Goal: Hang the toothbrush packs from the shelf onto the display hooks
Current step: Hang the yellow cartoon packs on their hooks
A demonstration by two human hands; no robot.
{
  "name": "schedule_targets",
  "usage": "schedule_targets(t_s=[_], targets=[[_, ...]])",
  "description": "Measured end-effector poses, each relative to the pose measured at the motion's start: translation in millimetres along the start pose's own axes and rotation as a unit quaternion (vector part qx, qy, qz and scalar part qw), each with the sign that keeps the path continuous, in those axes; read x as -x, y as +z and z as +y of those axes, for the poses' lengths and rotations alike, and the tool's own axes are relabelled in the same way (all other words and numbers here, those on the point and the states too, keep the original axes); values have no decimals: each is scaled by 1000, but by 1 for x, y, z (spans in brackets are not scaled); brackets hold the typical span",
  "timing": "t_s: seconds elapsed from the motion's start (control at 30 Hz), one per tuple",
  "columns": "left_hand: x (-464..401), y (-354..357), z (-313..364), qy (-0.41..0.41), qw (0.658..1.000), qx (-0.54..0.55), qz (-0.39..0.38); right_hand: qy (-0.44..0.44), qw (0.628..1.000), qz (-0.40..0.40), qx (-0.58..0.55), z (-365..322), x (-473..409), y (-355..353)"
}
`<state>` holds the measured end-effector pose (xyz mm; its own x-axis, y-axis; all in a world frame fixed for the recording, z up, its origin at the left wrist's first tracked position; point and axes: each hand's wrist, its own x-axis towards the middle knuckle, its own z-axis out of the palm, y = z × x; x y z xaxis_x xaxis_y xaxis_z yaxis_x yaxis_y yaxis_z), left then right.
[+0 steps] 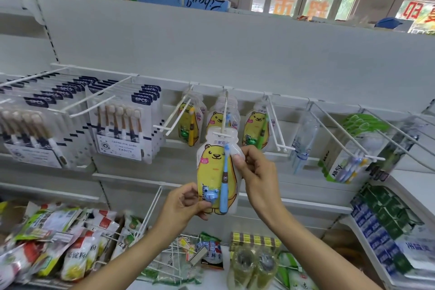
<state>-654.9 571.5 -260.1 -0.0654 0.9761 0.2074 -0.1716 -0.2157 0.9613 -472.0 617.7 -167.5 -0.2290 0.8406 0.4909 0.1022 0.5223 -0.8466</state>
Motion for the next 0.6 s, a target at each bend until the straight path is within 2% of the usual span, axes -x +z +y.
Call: schedule_targets(t_s=[0.17,0.43,0.6], targets=[[-15,2,-2,-6,1000,-11,3,59,997,35,-20,13,-20,2],[-72,-13,-6,-30,998,-59,19,97,992,61,55,45,-69,9],[-105,-13,-9,-48,997,-51,29,105,988,58,94,52,-94,10]])
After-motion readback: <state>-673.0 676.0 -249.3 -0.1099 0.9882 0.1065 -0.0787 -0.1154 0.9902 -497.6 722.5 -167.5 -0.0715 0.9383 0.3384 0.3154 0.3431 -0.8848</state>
